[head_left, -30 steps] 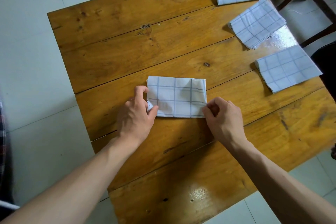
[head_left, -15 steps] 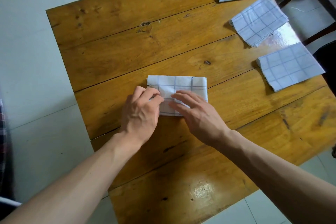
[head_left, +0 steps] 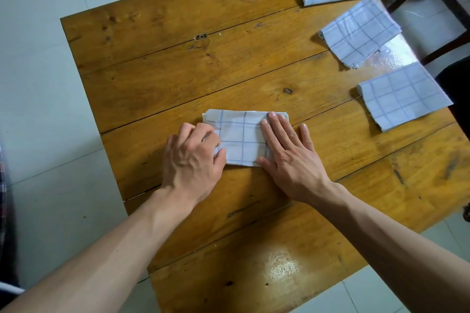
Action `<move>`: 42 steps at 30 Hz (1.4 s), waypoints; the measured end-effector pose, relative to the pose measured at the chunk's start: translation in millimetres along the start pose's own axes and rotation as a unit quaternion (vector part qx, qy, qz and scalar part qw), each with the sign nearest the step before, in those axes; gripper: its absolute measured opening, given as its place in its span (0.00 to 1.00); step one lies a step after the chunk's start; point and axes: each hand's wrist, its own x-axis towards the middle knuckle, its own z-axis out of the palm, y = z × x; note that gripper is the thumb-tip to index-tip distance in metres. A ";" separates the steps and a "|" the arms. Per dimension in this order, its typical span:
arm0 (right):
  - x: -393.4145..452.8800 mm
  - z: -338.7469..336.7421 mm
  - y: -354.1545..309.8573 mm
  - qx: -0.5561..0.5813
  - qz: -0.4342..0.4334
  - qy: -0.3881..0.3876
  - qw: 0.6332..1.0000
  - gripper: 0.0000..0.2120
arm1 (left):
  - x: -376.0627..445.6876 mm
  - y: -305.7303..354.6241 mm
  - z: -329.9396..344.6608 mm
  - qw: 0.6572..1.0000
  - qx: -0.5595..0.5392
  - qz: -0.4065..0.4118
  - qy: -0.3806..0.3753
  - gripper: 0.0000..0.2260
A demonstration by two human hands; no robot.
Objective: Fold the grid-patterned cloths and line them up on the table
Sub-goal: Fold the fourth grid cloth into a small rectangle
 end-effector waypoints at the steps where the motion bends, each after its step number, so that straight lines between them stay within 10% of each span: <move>1: 0.8 -0.5 1.1 0.003 -0.001 -0.005 1.000 0.36 | 1.5 2.2 -1.0 1.000 0.009 0.000 0.003 0.08; 9: 5.2 -5.5 3.2 0.027 -0.001 -0.033 0.999 0.39 | 13.2 51.4 24.6 0.986 -0.035 0.153 -0.050 0.24; 24: 9.7 -12.3 13.1 0.032 -0.017 -0.025 0.999 0.47 | 13.9 -3.6 32.0 0.983 0.091 0.068 -0.144 0.44; 35: 8.7 -26.1 38.7 0.028 -0.082 -0.062 0.994 0.47 | 10.8 -49.3 10.8 0.962 0.131 0.144 -0.191 0.34; 42: -5.8 -31.3 25.8 -0.001 -0.095 -0.006 0.996 0.38 | 5.3 -30.7 -9.3 0.961 0.044 0.261 -0.077 0.18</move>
